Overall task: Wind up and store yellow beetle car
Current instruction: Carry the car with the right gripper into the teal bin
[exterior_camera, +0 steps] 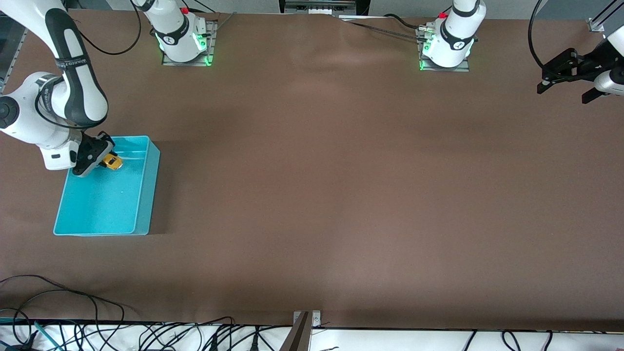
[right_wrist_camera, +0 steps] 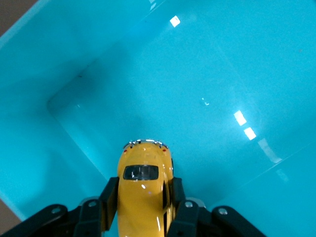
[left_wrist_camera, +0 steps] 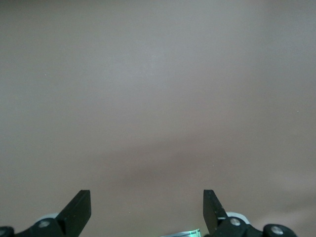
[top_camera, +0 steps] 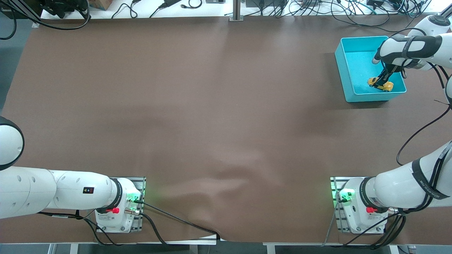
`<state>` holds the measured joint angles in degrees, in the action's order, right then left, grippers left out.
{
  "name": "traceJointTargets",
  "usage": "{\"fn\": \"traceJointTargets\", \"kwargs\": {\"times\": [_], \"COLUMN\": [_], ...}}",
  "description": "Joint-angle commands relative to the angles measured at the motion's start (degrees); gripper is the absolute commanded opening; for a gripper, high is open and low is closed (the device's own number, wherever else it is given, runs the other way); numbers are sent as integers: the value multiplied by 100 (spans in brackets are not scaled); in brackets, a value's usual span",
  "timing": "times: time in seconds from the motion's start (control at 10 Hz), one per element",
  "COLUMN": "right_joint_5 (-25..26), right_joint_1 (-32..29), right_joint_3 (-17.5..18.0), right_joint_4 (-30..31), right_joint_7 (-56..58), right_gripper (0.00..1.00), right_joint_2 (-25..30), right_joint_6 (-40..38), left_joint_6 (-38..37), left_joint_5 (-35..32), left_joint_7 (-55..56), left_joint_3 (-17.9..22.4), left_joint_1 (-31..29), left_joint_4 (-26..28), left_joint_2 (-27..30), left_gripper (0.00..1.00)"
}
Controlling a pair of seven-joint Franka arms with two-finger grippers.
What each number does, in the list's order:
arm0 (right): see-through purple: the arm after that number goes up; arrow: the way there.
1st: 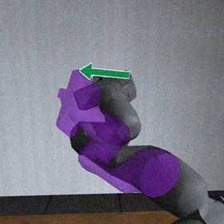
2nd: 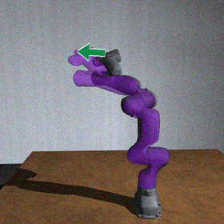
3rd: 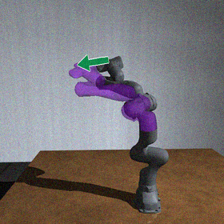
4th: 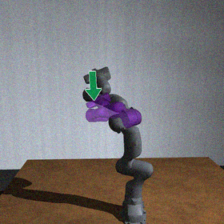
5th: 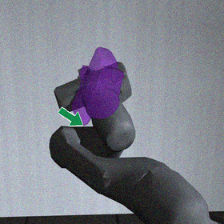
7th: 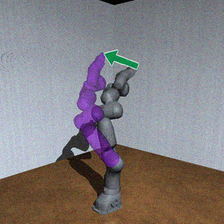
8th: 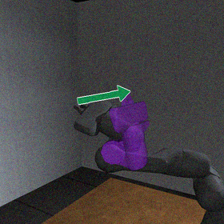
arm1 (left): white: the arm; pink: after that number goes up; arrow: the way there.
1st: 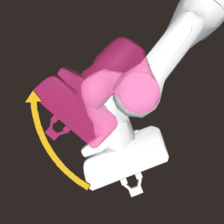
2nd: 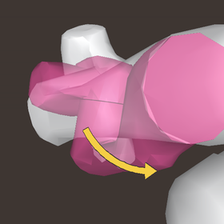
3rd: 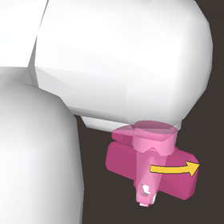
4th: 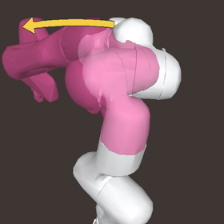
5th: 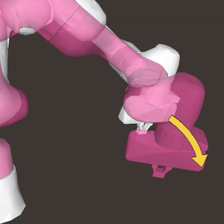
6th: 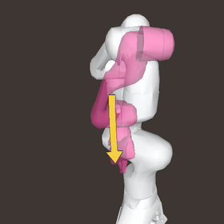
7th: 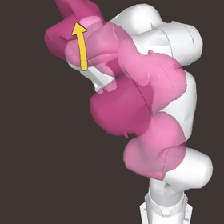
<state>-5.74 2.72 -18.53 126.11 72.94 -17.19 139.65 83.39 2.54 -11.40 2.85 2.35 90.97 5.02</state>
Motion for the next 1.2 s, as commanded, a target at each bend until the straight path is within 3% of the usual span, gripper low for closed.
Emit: {"fn": "traceJointTargets", "kwargs": {"times": [0.0, 0.6, 0.9, 1.0, 1.1], "right_joint_5": [-487, -1024, -1034, -1043, -1069], "right_joint_1": [-97, -193, -193, -193, -193], "right_joint_3": [25, 25, 25, 25, 25], "right_joint_4": [-403, -570, -685, -693, -693], "right_joint_7": [89, 98, 80, 63, 19], "right_gripper": [0, 0, 29, 58, 78], "right_joint_2": [-450, -794, -882, -882, -882], "right_joint_6": [-70, -341, -360, -360, -360], "left_joint_6": [-7, -16, -60, -77, -77], "left_joint_5": [45, 53, 36, 36, 36], "left_joint_7": [77, 77, 77, 68, 76], "left_joint_3": [5, -21, -170, -171, -171], "left_joint_1": [11, 55, 55, 37, 46], "left_joint_4": [-10, -18, -18, -10, -18], "left_joint_2": [17, 25, 25, 25, 25], "left_gripper": [100, 100, 100, 100, 100]}}
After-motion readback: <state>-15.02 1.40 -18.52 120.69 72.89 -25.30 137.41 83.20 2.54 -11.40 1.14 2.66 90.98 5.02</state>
